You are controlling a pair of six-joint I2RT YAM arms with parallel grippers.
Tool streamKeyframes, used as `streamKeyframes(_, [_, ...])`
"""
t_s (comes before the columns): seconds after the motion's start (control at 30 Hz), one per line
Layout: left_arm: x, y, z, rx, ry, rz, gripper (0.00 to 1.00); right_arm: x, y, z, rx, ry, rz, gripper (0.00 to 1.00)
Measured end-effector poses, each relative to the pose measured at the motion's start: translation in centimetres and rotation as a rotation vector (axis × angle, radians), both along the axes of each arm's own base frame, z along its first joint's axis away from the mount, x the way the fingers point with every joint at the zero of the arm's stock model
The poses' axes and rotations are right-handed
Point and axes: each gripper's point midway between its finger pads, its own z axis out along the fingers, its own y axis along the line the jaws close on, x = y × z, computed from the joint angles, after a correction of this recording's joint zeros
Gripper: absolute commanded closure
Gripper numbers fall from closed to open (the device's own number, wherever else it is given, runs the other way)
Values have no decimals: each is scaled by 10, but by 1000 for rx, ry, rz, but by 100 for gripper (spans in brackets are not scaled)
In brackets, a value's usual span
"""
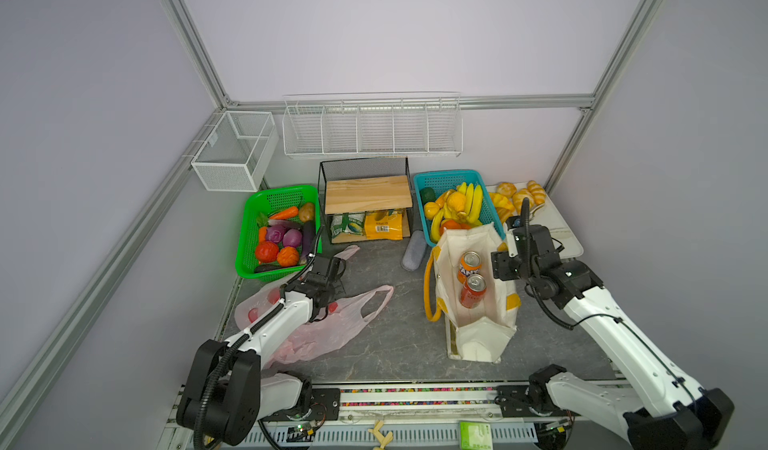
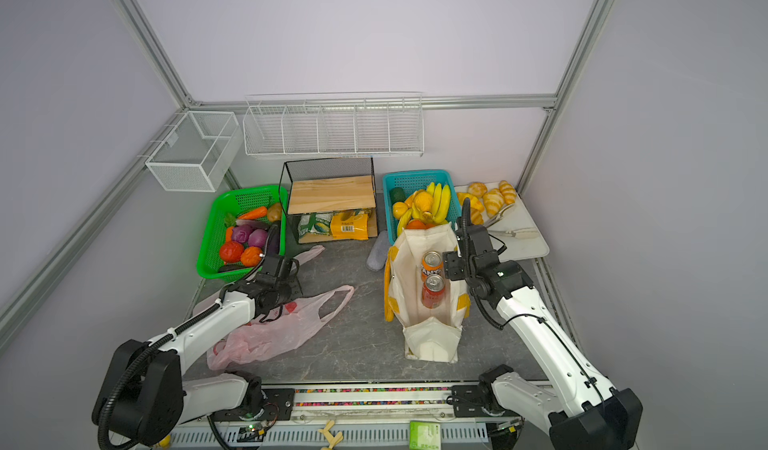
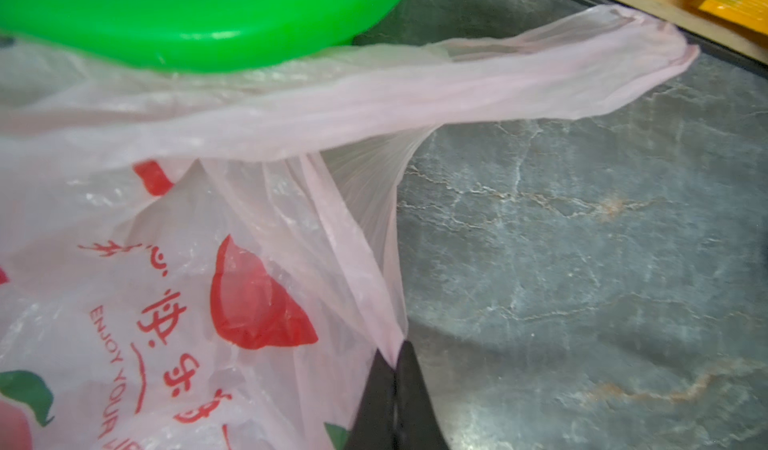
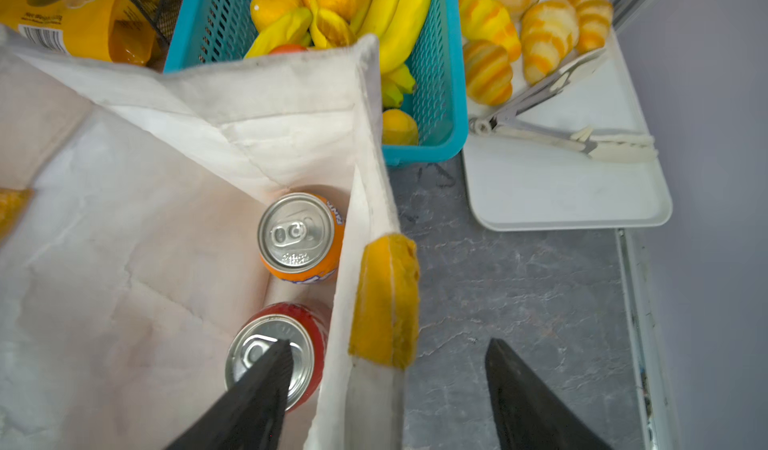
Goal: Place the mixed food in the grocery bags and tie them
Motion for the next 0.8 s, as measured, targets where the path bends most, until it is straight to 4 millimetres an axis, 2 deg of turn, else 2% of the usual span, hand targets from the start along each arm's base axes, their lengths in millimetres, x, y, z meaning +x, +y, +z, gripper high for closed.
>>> streamKeyframes(0.13, [2,-8,4,-34,-16,-28,100,-2,-3,-17,2,79,-12,66])
streamKeyframes(0.23, [6,-12,9,-47,-41,-52,100,-4,-9,-20,-1,100,-22,78])
streamKeyframes(0.63, [13,-20,14,-48,-79,-127,100,-1,-45,-9,-8,107,-130,81])
streamKeyframes(0.8, [15,-22,15,-52,-92,-140,100,2,-70,-11,-15,126,-201,82])
